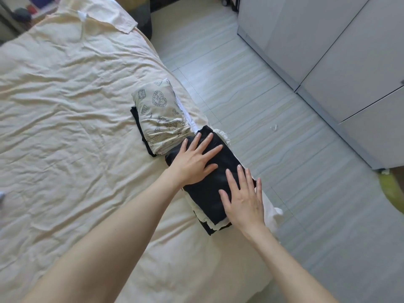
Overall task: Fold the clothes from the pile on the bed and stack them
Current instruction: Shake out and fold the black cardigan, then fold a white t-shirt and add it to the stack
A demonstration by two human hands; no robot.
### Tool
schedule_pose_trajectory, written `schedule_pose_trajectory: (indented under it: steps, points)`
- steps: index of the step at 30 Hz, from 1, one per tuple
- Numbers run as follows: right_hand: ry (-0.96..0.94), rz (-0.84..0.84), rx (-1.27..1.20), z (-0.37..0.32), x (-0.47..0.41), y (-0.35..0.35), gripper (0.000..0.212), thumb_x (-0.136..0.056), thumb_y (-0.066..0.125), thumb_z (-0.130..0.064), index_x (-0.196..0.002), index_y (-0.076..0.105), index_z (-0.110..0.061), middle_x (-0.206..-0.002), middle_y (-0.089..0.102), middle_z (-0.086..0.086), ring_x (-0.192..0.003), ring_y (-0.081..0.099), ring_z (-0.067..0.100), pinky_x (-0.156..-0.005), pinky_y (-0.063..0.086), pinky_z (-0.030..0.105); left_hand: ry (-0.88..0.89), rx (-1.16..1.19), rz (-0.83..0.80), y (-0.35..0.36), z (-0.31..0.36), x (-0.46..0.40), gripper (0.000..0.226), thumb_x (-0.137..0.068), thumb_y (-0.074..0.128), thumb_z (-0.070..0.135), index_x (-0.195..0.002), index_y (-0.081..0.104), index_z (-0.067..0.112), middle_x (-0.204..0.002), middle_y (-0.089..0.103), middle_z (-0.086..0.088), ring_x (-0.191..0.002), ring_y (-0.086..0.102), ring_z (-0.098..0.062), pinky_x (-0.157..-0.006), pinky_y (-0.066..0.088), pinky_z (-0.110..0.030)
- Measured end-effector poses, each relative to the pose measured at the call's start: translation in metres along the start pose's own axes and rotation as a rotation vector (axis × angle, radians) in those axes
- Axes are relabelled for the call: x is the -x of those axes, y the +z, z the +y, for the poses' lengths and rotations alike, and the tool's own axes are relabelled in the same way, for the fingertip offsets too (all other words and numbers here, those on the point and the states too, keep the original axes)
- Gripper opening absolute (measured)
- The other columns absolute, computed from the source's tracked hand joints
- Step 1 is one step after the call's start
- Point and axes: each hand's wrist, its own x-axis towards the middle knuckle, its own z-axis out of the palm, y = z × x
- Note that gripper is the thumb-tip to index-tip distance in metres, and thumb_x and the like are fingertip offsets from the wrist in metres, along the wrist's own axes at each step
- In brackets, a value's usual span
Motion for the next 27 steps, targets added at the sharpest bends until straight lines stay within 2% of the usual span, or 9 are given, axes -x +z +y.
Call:
schedule_pose_trajectory:
  steps: [9, 13, 15, 18, 20, 24, 27]
  points:
    - [-0.048, -0.03, 0.029, 0.0, 0.008, -0.013, 0.061, -0.098, 0.029, -0.049, -0.151, 0.01, -0.028, -0.16, -0.001, 0.004, -0.147, -0.007, 0.02, -0.115, -0.01, 0.043, -0.048, 0.087, 0.091, -0.02, 0.005, 0.037, 0.058, -0.098, 0.036, 0.046, -0.149, 0.01, 0.038, -0.159, -0.004, 0.002, -0.146, -0.007, -0.025, -0.117, 0.002, -0.05]
    - [-0.076, 0.006, 0.04, -0.003, 0.013, -0.025, 0.06, -0.098, 0.033, -0.047, -0.151, 0.015, -0.026, -0.16, 0.002, 0.006, -0.147, -0.003, 0.022, -0.115, -0.008, 0.045, -0.097, 0.12, 0.121, -0.025, 0.004, 0.066, 0.058, -0.098, 0.036, 0.044, -0.149, 0.009, 0.038, -0.159, -0.006, 0.002, -0.146, -0.009, -0.023, -0.117, 0.0, -0.048]
    - [-0.108, 0.042, 0.033, -0.009, 0.018, -0.033, 0.059, -0.097, 0.041, -0.043, -0.15, 0.022, -0.023, -0.159, 0.009, 0.009, -0.147, 0.004, 0.025, -0.116, -0.004, 0.048, -0.131, 0.131, 0.144, -0.023, 0.005, 0.086, 0.058, -0.099, 0.036, 0.043, -0.149, 0.009, 0.037, -0.159, -0.005, 0.001, -0.146, -0.01, -0.023, -0.118, -0.001, -0.046]
    - [-0.203, 0.112, 0.017, -0.024, 0.029, -0.041, 0.059, -0.09, 0.06, -0.033, -0.142, 0.042, -0.013, -0.151, 0.031, 0.017, -0.141, 0.027, 0.034, -0.112, 0.015, 0.056, -0.209, 0.189, 0.152, -0.014, 0.007, 0.119, 0.058, -0.099, 0.035, 0.043, -0.149, 0.007, 0.037, -0.159, -0.006, 0.001, -0.145, -0.012, -0.021, -0.117, -0.002, -0.045]
    - [-0.27, 0.13, 0.03, -0.038, 0.04, -0.039, 0.059, -0.086, 0.066, -0.031, -0.138, 0.047, -0.01, -0.147, 0.037, 0.02, -0.137, 0.033, 0.037, -0.109, 0.022, 0.059, -0.27, 0.235, 0.156, 0.001, 0.009, 0.148, 0.058, -0.099, 0.035, 0.043, -0.149, 0.006, 0.037, -0.159, -0.006, 0.001, -0.145, -0.012, -0.021, -0.117, -0.003, -0.044]
    - [-0.363, 0.068, 0.099, -0.07, 0.071, -0.024, 0.061, -0.086, 0.065, -0.034, -0.139, 0.046, -0.012, -0.147, 0.038, 0.017, -0.137, 0.034, 0.035, -0.109, 0.022, 0.057, -0.448, 0.348, 0.161, 0.043, 0.015, 0.213, 0.058, -0.098, 0.034, 0.044, -0.149, 0.006, 0.037, -0.159, -0.007, 0.003, -0.145, -0.012, -0.019, -0.116, -0.003, -0.041]
    - [-0.444, -0.014, 0.128, -0.099, 0.101, -0.005, 0.06, -0.089, 0.061, -0.036, -0.142, 0.042, -0.014, -0.15, 0.032, 0.015, -0.14, 0.027, 0.033, -0.113, 0.015, 0.053, -0.571, 0.387, 0.173, 0.076, 0.013, 0.268, 0.059, -0.098, 0.034, 0.044, -0.149, 0.006, 0.035, -0.158, -0.01, 0.003, -0.145, -0.013, -0.018, -0.116, -0.003, -0.041]
